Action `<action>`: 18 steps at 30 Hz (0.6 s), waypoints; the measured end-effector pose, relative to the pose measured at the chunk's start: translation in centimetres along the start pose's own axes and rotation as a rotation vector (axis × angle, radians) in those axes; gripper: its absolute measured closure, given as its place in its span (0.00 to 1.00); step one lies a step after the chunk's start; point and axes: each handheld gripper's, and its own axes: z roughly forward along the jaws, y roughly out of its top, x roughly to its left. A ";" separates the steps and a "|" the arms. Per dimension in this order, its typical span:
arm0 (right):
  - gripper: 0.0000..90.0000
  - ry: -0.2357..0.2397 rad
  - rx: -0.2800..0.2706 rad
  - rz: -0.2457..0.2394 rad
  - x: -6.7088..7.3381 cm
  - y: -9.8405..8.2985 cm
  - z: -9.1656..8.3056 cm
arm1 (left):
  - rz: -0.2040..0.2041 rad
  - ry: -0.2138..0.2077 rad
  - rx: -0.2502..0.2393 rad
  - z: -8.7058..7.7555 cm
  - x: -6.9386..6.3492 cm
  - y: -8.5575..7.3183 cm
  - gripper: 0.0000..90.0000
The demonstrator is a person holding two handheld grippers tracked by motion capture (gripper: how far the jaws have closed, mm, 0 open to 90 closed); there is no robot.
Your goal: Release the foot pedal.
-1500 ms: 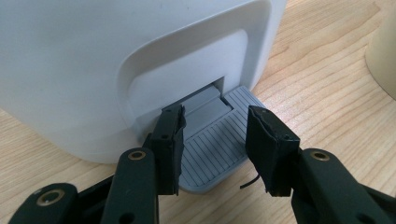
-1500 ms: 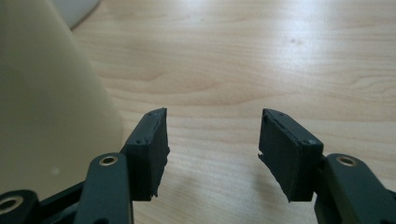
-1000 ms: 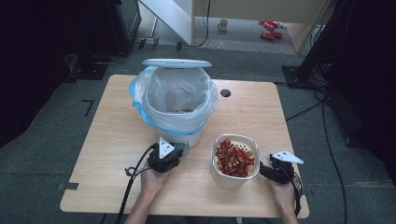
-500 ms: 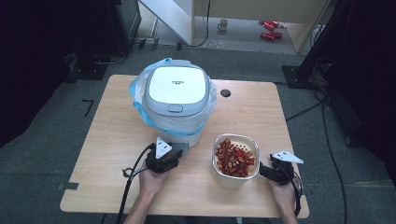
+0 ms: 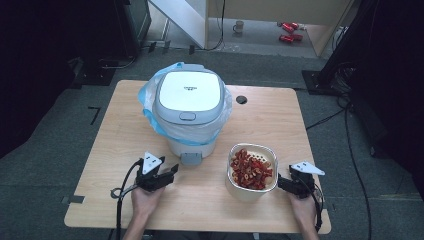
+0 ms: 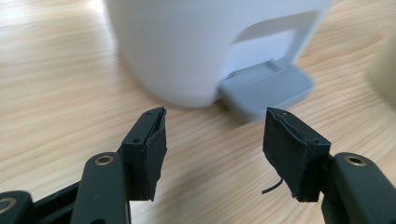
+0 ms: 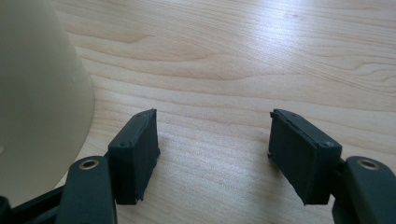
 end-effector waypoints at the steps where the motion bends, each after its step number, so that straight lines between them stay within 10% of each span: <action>1: 0.37 0.000 0.000 0.000 0.0 0.0 0.0 | 0.001 0.014 0.012 -0.2 0.3 -0.2 0.44; 18: 0.36 0.002 0.001 -0.001 0.0 0.0 0.0 | -0.055 0.153 0.121 0.1 2.4 -1.7 0.40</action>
